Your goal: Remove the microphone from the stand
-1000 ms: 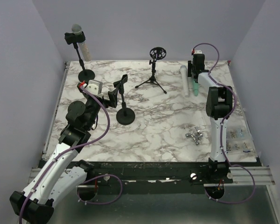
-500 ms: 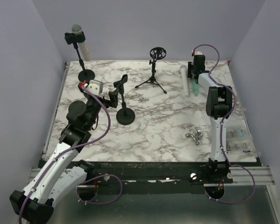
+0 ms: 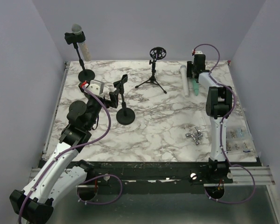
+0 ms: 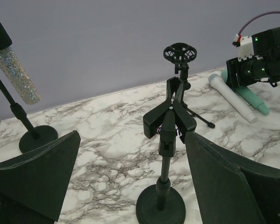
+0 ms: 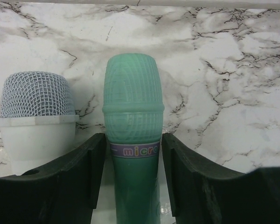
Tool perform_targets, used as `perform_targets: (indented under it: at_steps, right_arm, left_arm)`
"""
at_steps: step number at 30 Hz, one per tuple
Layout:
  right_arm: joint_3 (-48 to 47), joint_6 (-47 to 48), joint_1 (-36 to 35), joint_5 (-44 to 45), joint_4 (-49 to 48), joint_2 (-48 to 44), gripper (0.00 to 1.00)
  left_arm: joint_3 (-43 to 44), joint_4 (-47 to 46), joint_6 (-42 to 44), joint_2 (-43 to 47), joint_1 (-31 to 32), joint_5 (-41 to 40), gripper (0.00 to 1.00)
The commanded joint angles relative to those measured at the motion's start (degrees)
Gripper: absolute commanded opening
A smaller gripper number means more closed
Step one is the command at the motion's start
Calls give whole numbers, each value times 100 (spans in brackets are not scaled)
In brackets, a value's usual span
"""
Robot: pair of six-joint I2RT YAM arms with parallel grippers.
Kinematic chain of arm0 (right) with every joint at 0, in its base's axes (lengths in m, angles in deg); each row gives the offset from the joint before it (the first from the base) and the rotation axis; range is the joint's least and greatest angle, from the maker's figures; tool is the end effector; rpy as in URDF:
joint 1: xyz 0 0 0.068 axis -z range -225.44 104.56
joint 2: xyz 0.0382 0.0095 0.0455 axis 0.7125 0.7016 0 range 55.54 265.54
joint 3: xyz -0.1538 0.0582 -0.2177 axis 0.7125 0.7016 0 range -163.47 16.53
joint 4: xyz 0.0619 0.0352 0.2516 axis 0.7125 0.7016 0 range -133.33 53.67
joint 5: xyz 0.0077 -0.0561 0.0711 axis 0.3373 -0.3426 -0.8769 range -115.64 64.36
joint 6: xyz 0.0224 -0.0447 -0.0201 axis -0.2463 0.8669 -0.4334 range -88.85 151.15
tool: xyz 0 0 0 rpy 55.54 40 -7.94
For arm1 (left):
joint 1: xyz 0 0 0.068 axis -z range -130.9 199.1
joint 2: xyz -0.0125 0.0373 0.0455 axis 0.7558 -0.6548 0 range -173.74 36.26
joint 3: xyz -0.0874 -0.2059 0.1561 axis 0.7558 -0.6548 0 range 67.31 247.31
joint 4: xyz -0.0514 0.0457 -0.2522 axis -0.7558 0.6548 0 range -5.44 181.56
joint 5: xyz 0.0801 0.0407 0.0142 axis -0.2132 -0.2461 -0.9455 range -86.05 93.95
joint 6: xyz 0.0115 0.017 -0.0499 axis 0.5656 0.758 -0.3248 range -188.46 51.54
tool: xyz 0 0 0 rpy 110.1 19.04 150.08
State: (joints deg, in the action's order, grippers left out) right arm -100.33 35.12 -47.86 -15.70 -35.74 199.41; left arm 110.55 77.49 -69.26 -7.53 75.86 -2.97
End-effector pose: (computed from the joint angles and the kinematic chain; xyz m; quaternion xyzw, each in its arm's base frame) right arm 0.5683 0.0179 0.1495 -0.0089 0.8830 -0.0829 0.4620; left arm 0.1659 -0.0789 0.3662 0.1054 0.6576 -0.1384 0.7330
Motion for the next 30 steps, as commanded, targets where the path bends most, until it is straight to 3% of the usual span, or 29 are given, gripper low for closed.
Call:
perform_targets:
  at_steps: [1,7,11,14,18,24,27,30]
  right_arm:
    - [-216,-53,40,-147,246,219,59]
    - [-431,-162,42,-138,430,154,62]
    - [-742,-334,42,10,666,-15,79]
    - [-1178,-532,46,13,1104,-157,84]
    - [-1048,-784,42,417,1324,-792,90]
    - [386,-1478,42,355,1319,-2182,91]
    - [1681,-2127,43,-395,964,-3017,91]
    - [3070,-2760,-39,-1676,356,-3774,91]
  left_arm:
    - [33,81,53,19,30,-47,99]
    - [22,83,53,29,31,-46,98]
    - [32,92,15,62,39,-16,98]
    - [27,101,-48,120,47,65,99]
    - [39,109,-114,201,57,210,98]
    - [-9,-28,-59,370,65,445,99]
    - [-24,-102,-52,465,66,654,98]
    - [-86,-226,-60,545,66,862,99]
